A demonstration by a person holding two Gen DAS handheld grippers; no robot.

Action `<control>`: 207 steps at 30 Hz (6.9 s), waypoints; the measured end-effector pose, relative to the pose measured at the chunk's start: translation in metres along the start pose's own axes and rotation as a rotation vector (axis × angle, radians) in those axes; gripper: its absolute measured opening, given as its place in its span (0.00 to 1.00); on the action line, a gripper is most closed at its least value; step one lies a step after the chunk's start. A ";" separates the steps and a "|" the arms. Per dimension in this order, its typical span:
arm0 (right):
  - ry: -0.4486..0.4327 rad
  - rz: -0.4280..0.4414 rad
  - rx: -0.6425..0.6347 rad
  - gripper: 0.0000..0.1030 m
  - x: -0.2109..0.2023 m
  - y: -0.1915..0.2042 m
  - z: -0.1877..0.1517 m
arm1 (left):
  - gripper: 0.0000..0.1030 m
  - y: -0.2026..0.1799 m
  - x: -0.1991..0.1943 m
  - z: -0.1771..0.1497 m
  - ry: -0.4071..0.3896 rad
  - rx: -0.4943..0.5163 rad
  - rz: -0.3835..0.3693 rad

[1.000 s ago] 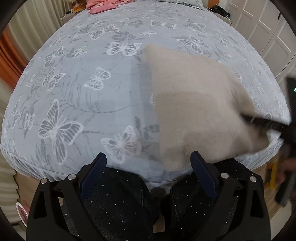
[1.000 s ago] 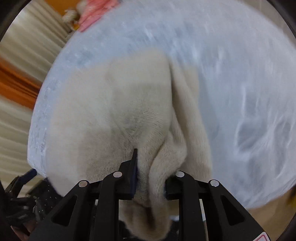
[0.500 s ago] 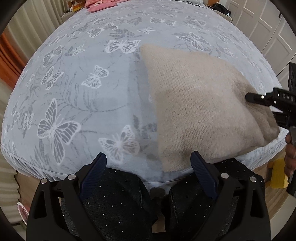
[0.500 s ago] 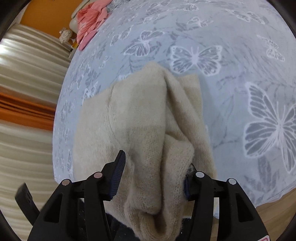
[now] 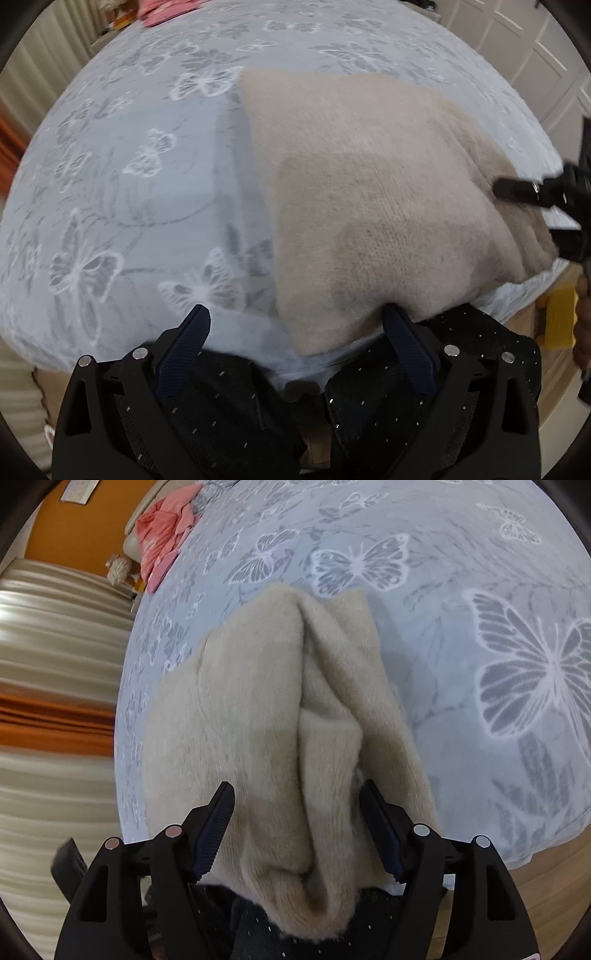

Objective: Fold small clothes

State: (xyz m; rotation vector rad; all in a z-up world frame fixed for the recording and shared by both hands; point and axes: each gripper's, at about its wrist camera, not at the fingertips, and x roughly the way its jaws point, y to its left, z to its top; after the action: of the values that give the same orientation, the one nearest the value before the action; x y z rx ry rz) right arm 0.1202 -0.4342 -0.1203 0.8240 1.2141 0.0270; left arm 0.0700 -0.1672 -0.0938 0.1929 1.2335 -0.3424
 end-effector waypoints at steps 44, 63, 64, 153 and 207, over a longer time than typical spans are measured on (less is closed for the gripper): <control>-0.126 -0.003 -0.323 0.13 0.010 0.100 0.043 | 0.82 0.016 -0.046 0.017 -0.087 0.031 0.047; -0.072 -0.017 -0.254 0.19 -0.005 0.058 -0.007 | 0.87 0.029 -0.035 0.012 -0.028 -0.088 -0.042; -0.108 -0.012 -0.275 0.19 -0.015 0.066 -0.003 | 0.87 0.029 -0.036 0.011 -0.029 -0.087 -0.042; -0.252 0.155 -0.595 0.31 0.074 0.344 -0.038 | 0.50 0.307 -0.122 0.070 -0.396 -0.315 -0.215; 0.124 0.030 -0.355 0.56 0.193 0.252 -0.018 | 0.56 0.339 0.007 0.010 -0.164 -0.596 -0.181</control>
State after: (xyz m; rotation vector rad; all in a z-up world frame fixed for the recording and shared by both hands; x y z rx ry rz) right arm 0.2802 -0.1603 -0.1346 0.5347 1.2668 0.3134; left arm 0.2021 0.1449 -0.1105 -0.4529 1.1418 -0.1302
